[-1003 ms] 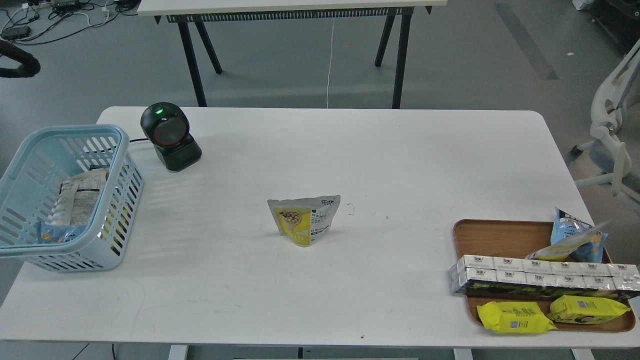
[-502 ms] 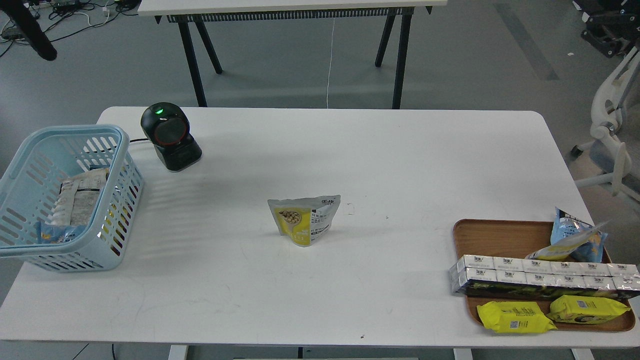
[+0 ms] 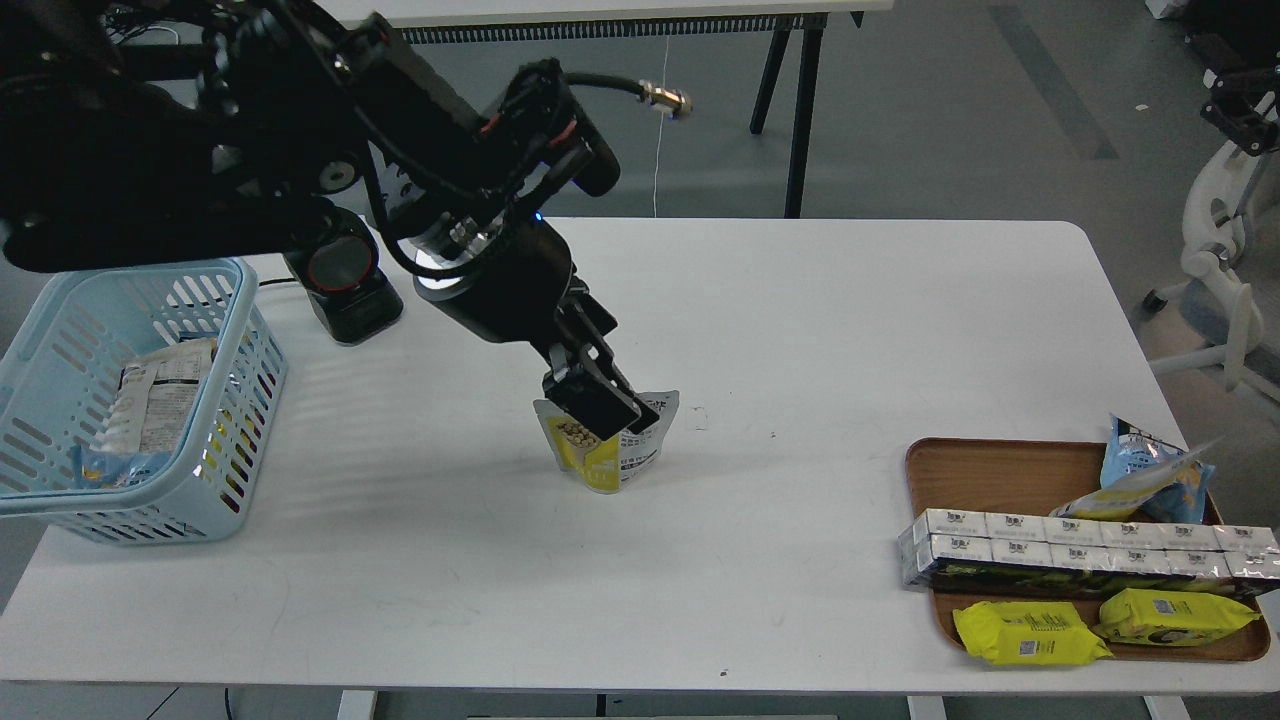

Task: Scan snack and place in basket
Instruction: 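Reach the left gripper down and grasp the yellow snack packet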

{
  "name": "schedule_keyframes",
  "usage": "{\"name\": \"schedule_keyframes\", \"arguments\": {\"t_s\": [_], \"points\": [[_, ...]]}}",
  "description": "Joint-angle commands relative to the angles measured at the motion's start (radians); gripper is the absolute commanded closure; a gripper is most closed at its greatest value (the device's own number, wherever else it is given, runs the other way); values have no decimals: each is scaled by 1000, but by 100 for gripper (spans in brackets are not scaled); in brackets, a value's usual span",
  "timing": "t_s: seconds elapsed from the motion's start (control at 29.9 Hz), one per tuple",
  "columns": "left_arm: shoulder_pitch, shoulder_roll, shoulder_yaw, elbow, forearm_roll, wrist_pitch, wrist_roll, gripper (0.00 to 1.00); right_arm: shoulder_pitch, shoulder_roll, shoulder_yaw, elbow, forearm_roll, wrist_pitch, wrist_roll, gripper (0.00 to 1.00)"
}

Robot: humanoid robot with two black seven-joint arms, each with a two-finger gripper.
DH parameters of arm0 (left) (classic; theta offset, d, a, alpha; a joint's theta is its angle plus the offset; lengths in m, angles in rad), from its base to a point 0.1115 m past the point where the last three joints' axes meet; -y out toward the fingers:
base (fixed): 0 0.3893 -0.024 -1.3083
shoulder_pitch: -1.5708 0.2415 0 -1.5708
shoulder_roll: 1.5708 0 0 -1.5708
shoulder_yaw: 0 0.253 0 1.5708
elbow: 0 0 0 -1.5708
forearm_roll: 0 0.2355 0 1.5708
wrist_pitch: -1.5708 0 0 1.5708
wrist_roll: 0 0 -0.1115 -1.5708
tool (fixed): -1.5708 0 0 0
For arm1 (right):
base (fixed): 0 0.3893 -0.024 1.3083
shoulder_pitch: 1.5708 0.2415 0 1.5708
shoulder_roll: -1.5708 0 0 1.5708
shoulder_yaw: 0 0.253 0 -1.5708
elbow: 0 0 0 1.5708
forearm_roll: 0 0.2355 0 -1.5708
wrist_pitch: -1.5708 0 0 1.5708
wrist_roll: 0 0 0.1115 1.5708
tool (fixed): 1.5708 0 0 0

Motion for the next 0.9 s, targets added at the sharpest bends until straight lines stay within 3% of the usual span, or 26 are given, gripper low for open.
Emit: {"name": "schedule_keyframes", "arguments": {"t_s": [0.0, 0.37, 0.54, 0.74, 0.87], "points": [[40, -82, 41, 41, 26, 130, 0, 0, -15, 0, 0, 0, 0, 0, 0, 0], [205, -96, 48, 187, 122, 251, 0, 0, -54, -1, 1, 17, 0, 0, 0, 0], [261, -89, 39, 259, 182, 254, 0, 1, -54, -4, 23, 18, 0, 0, 0, 0], [262, -85, 38, 262, 185, 256, 0, 3, -54, -14, 32, 21, 0, 0, 0, 0], [262, -85, 42, 259, 187, 269, 0, 10, -55, -30, 33, 26, 0, 0, 0, 0]]}}
